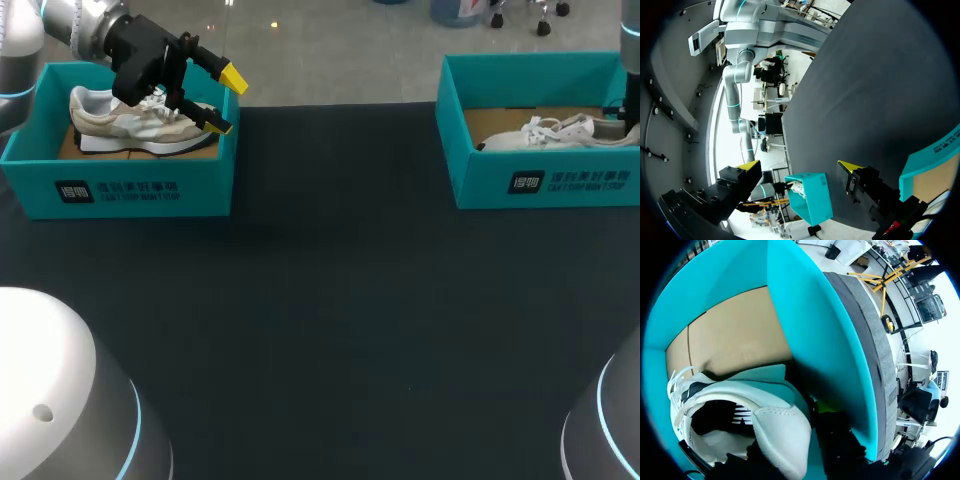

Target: Take the shoe out of the shoebox, open the shoe tongue, remove and reinsert the insole, then place the shoe into the shoebox

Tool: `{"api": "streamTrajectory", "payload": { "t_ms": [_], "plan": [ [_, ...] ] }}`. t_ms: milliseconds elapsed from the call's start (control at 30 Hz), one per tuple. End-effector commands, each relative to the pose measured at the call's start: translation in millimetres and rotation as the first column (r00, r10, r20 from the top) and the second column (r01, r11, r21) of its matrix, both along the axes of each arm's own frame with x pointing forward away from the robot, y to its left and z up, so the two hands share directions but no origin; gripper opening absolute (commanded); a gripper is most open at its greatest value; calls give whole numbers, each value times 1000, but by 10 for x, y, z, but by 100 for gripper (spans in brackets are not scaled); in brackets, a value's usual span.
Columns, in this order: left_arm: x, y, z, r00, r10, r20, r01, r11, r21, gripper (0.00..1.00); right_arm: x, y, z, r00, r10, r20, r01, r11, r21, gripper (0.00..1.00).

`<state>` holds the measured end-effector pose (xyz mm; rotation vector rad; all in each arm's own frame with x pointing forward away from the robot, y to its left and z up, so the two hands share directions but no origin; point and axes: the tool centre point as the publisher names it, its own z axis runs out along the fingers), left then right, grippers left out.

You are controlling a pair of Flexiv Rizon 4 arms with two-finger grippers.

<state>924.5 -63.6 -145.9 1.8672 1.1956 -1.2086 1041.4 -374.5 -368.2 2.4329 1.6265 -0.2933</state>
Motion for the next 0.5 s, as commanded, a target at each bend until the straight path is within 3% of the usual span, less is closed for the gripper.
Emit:
{"api": "streamTrajectory", "payload": {
  "t_ms": [33, 67, 133, 167, 200, 233, 500],
  "plan": [
    [0, 5, 5, 1000, -2, 2, 2, 1000, 4, 100, 27, 19, -39, 1000, -11, -11, 11, 1000, 4, 0],
    [0, 5, 5, 1000, -2, 2, 2, 1000, 4, 100, 27, 19, -39, 1000, -13, -11, 13, 1000, 5, 0],
    [0, 5, 5, 1000, -2, 2, 2, 1000, 4, 100, 29, 20, -30, 1000, -17, -10, 17, 1000, 6, 35],
    [0, 5, 5, 1000, -2, 2, 2, 1000, 4, 100, 29, 24, -7, 1000, -19, -8, 19, 1000, 6, 48],
    [0, 5, 5, 1000, -2, 2, 2, 1000, 4, 100, 25, 32, 18, 1000, -20, -6, 20, 1000, 6, 87],
    [0, 5, 5, 1000, -2, 2, 2, 1000, 4, 100, 20, 42, 48, 1000, -20, 0, 20, 1000, 8, 100],
    [0, 5, 5, 1000, -2, 2, 2, 1000, 4, 100, -56, 183, 361, 999, 15, 47, -17, 999, 30, 100]
  ]
}}
